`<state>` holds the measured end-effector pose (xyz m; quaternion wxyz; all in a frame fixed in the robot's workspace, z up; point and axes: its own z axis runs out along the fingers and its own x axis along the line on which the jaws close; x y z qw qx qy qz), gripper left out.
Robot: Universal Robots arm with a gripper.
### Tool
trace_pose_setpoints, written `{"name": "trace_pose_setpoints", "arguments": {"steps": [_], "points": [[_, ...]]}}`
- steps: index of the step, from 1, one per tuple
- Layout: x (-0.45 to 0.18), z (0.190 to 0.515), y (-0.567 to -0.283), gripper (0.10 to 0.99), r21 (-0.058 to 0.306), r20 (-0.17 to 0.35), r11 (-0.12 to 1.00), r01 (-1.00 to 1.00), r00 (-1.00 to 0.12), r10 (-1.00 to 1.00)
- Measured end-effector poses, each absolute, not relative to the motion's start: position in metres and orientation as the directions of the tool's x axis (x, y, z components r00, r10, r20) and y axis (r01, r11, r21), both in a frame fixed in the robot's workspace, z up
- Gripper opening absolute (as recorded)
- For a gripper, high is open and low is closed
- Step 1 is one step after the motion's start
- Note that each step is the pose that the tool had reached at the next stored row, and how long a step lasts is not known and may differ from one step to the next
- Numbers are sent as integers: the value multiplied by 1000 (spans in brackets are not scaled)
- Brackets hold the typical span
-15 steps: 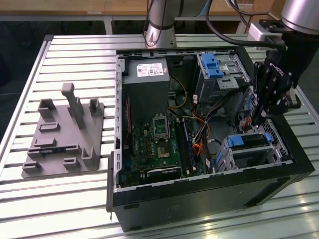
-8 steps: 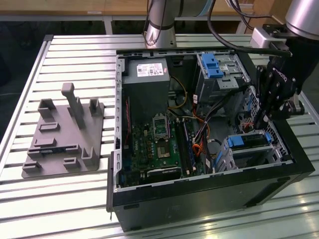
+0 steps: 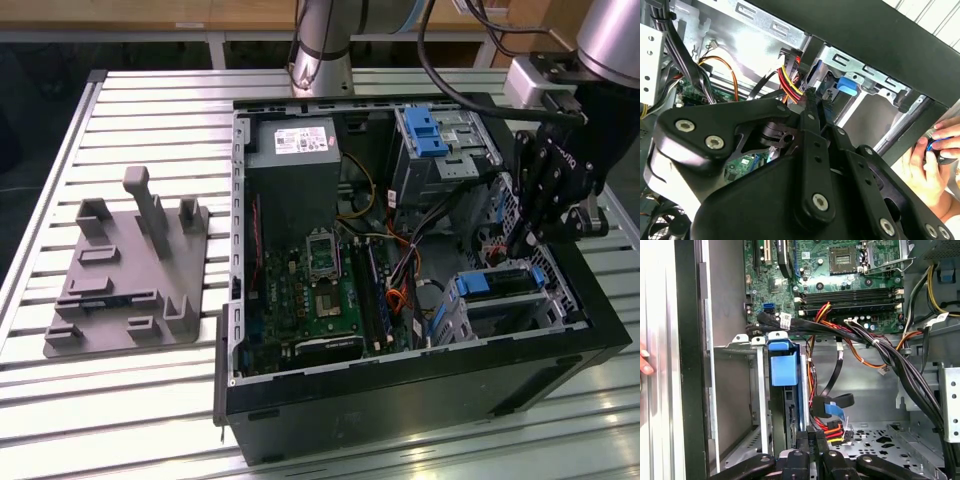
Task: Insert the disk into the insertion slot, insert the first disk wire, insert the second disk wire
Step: 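Insert the first disk wire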
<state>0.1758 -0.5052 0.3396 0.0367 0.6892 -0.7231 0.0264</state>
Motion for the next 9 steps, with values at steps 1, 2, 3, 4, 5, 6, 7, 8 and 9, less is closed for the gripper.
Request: {"name": "trace_pose_setpoints", "arguments": {"steps": [1,2,3,4,5,6,7,8,9], "points": [[176,340,-505,173,12,90,49,-999,-47,-995],[176,340,-505,173,12,90,49,-999,-47,-995],[176,340,-505,173,12,90,49,-999,-47,-995],[176,340,-505,173,12,90,49,-999,-47,-995],[176,340,-506,173,12,90,49,-999,-47,-995],[176,340,-507,173,12,89,49,-999,-47,-995],[176,340,-508,173,12,89,49,-999,-47,-995],[176,340,-509,173,12,89,49,-999,-47,-995],[176,340,-510,173,12,89,49,-999,-47,-995]]}}
